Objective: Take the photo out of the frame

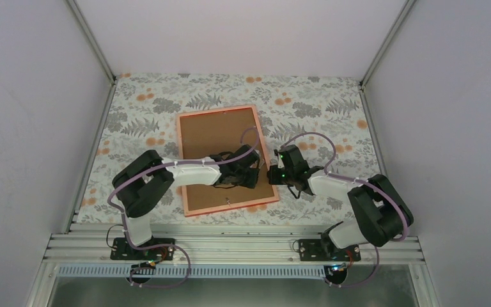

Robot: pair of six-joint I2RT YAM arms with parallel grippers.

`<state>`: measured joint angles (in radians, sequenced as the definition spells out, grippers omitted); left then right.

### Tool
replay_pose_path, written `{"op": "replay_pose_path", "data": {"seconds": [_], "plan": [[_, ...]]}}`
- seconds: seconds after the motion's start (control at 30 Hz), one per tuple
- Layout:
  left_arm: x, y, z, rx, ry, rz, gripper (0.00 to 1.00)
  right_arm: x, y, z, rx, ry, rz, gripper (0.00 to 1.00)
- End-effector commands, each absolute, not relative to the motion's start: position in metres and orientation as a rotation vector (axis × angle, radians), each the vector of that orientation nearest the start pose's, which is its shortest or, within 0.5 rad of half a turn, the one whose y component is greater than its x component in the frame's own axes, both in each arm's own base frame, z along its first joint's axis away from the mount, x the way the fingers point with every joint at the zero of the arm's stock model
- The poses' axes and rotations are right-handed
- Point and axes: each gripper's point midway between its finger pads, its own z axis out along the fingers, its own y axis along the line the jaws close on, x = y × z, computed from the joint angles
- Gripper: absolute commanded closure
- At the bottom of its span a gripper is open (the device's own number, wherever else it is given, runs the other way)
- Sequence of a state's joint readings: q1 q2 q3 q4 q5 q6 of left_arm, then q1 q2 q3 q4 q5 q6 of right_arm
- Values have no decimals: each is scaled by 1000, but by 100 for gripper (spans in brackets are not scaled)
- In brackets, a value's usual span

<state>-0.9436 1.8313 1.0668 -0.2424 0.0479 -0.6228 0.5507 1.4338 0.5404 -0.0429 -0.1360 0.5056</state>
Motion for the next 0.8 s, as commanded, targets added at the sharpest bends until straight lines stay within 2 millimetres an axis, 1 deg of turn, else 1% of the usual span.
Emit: {"op": "replay_pose_path", "data": {"seconds": [0.0,0.13,0.23,0.33,0.47,0.63,0.77], "plan": [[284,-337,38,124,2612,-543,98,253,195,16,-105,2648,639,96],[276,-346,45,86,2582,-594,98,254,197,16,-91,2642,655,96],[272,-346,48,42,2565,-620,98,254,198,18,-73,2630,673,96],[274,-342,52,-14,2546,-634,98,253,200,19,-58,2625,702,96],[276,-351,56,23,2543,-651,98,252,201,18,-63,2629,714,96],[268,-355,69,76,2514,-704,98,253,200,21,-63,2619,702,96],[256,-356,66,150,2549,-689,98,255,199,22,-64,2618,692,96]]}}
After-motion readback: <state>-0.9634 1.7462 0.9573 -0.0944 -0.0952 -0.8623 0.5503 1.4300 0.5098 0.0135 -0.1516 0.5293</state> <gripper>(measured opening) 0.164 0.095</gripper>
